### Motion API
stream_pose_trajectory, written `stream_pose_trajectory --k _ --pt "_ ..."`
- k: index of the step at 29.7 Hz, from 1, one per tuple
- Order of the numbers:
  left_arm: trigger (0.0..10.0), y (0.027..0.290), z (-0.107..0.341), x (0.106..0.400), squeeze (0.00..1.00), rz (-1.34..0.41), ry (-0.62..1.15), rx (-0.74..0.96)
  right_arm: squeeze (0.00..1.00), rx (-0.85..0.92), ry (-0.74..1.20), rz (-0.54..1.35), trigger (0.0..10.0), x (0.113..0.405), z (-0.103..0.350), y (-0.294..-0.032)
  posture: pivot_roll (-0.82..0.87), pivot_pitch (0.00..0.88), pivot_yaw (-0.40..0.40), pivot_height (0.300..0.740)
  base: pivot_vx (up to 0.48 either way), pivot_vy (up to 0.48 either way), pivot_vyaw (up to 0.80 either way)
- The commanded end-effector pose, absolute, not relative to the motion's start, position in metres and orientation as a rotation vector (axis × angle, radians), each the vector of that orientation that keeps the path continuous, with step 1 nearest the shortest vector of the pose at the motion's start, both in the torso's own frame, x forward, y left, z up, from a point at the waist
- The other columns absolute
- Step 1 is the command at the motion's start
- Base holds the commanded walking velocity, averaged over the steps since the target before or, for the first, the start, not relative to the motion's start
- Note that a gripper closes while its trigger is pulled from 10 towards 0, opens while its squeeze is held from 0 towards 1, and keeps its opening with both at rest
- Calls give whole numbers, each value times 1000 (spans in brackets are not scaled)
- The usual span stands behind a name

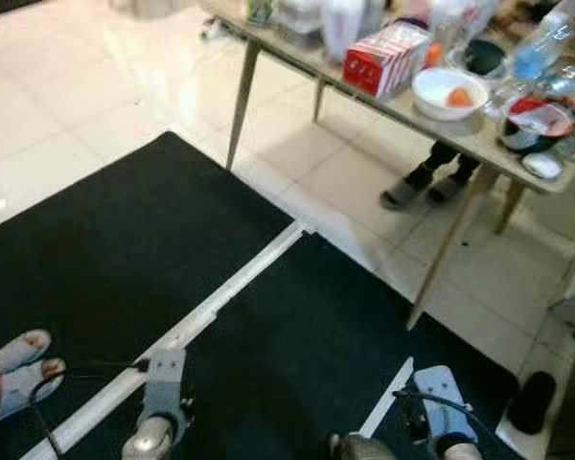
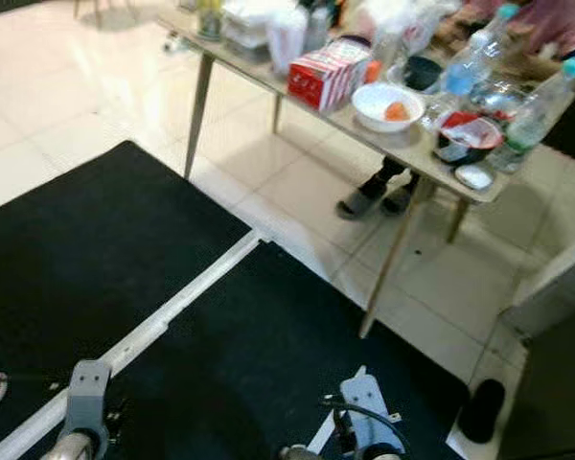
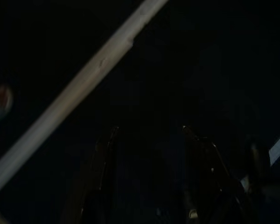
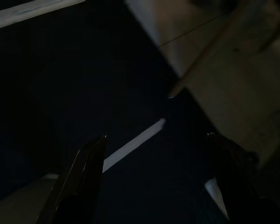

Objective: Restocking fridge

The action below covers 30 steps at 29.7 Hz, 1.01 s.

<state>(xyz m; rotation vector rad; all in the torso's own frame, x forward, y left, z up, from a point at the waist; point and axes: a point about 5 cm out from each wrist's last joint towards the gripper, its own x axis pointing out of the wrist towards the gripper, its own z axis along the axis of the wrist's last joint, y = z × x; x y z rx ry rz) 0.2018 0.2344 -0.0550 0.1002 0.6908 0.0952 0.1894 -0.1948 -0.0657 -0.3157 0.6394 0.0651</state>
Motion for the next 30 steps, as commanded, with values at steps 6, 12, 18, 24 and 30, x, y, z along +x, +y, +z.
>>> stream_pose_trajectory --k 6,12,18,24,30 --pt "10000 236 -65 186 0 100 758 107 0 -290 677 53 10000 179 -72 -193 -73 167 -18 727 0 0 -800" --pt "10000 236 -65 185 0 100 762 108 0 -290 678 51 10000 178 -72 -193 -74 167 -18 727 0 0 -800" --pt "10000 236 -66 185 0 100 766 109 0 -289 679 50 10000 178 -72 -193 -75 169 -17 727 0 0 -800" --pt "10000 237 -66 184 0 101 769 110 0 -288 678 50 10000 178 -72 -193 -74 169 -17 727 0 0 -800" --pt "10000 237 -66 184 0 103 771 111 0 -287 675 50 10000 178 -72 -192 -74 170 -17 727 0 0 -791"
